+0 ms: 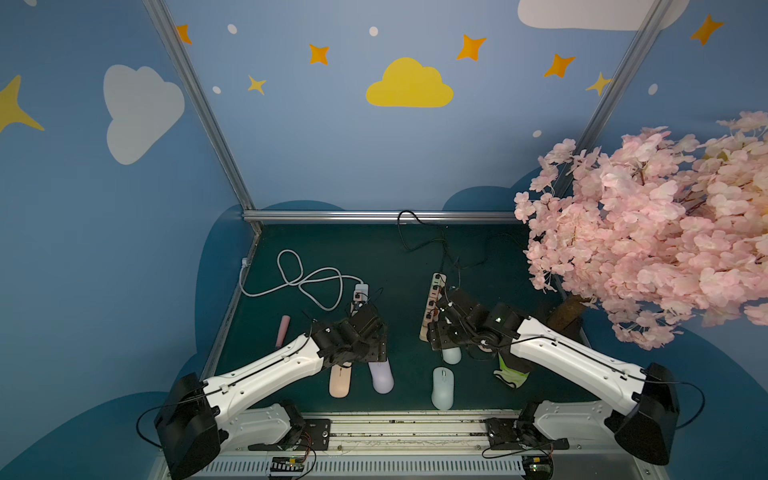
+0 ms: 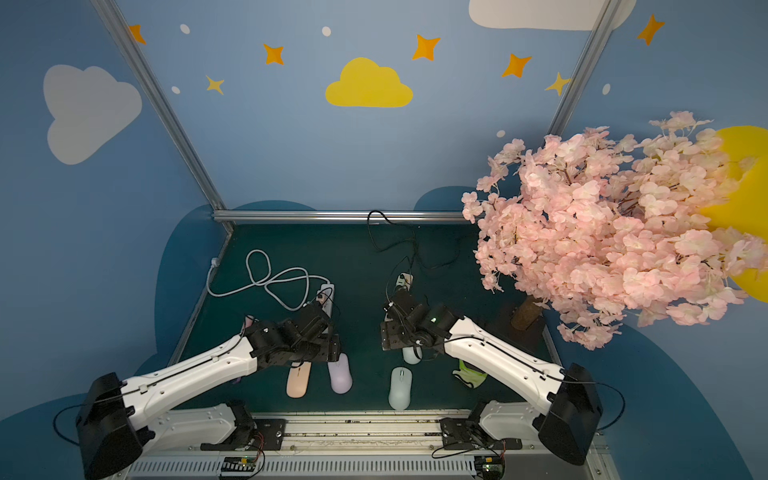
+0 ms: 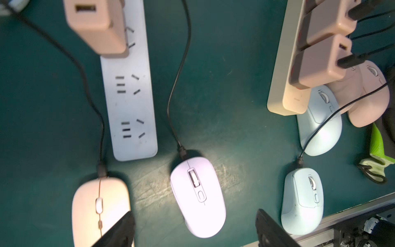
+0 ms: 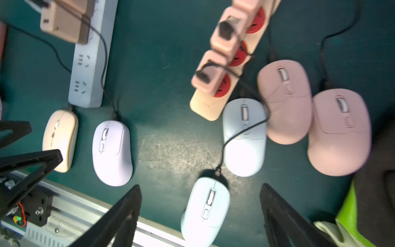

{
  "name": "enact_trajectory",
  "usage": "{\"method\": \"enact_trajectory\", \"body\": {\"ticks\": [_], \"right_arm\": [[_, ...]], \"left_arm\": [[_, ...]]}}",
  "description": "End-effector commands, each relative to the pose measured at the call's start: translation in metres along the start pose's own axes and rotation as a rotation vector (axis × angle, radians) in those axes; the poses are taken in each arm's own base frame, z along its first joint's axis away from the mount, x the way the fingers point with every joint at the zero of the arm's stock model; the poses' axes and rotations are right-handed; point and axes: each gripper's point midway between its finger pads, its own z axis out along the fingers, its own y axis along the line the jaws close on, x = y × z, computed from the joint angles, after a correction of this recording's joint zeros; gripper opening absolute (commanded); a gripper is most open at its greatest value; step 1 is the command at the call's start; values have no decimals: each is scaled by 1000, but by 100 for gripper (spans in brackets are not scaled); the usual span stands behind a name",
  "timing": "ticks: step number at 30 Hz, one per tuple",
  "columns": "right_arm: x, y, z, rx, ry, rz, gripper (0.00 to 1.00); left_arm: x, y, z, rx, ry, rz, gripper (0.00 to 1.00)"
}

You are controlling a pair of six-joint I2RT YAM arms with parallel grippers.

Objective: Unplug the wireless mouse
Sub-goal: Pick up the mouse from the center of the board.

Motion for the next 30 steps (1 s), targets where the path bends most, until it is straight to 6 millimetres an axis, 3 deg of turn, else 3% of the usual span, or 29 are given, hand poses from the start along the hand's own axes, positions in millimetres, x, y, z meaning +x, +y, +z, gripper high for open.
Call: {"method": "enact_trajectory", "body": {"ticks": [1, 9, 12, 14, 16, 22, 30], "right_arm": [[-3, 28, 4, -51, -10, -24, 86], [5, 44, 23, -71, 75, -16, 79], [3, 47, 26, -73, 76, -20, 77], [-1, 50, 26, -88, 66, -26, 77], [-4, 53, 28, -98, 58, -30, 77], [-8, 59, 31, -133, 54, -58, 75], [-14, 65, 23, -191, 14, -115, 75]], "left_arm": [[18, 18, -1, -15, 21, -93, 86], [32, 27, 1, -34, 63, -138, 82], [35, 62, -13, -200, 39, -188, 74], [40, 83, -20, -277, 29, -234, 74], [47, 92, -21, -279, 42, -274, 76], [62, 95, -13, -199, 85, -344, 80], [59, 90, 1, -62, 97, -341, 84]]}}
